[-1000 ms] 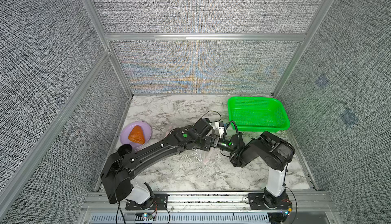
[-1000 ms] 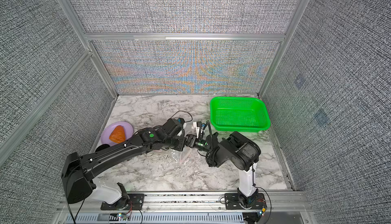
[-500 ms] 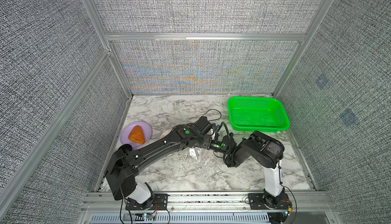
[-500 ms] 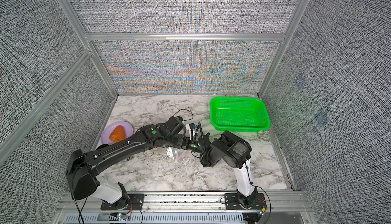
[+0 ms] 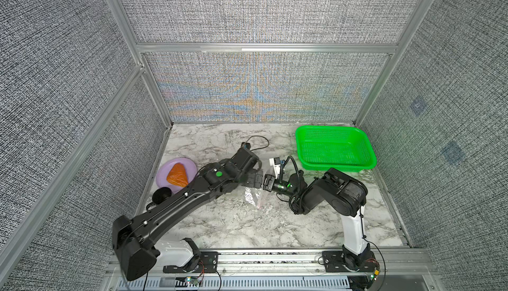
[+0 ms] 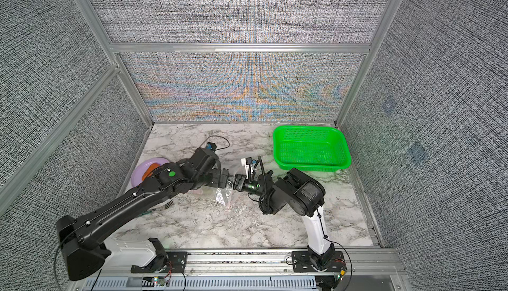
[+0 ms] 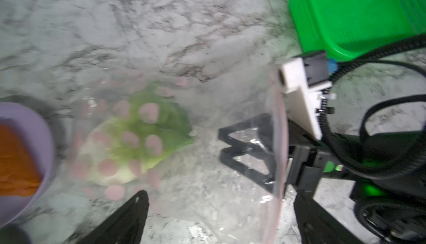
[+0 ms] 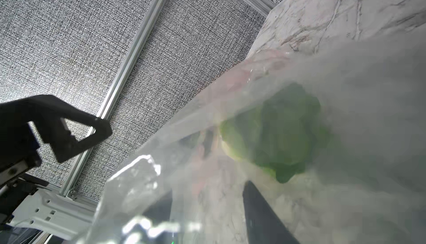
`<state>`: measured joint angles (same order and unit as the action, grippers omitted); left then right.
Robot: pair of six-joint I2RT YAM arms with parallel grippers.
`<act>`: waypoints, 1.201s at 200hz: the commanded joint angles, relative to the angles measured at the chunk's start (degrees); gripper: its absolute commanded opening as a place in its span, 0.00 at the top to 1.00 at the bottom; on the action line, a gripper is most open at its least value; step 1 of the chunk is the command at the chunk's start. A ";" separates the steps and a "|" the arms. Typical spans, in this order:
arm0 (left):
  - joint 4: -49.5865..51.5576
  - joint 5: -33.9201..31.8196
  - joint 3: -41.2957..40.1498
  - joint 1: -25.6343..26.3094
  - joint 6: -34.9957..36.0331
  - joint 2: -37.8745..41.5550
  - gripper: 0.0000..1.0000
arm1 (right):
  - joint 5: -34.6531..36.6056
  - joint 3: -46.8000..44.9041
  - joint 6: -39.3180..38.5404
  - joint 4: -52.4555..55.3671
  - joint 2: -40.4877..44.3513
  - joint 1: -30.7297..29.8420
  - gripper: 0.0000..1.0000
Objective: Open the zip-top bag and take out the chinese cabbages
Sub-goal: Pick up the Chinese cabbage from the zipper food storage bag.
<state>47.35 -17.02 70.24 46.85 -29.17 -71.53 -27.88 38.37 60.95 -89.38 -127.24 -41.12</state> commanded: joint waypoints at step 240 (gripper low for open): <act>4.44 26.33 6.90 -43.82 5.19 -25.83 0.19 | -4.20 0.00 0.26 -2.68 -2.03 1.23 0.48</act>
<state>52.97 9.15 75.85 3.18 -24.53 -95.29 -31.77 37.98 60.99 -88.97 -128.99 -39.83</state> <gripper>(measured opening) 0.785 0.520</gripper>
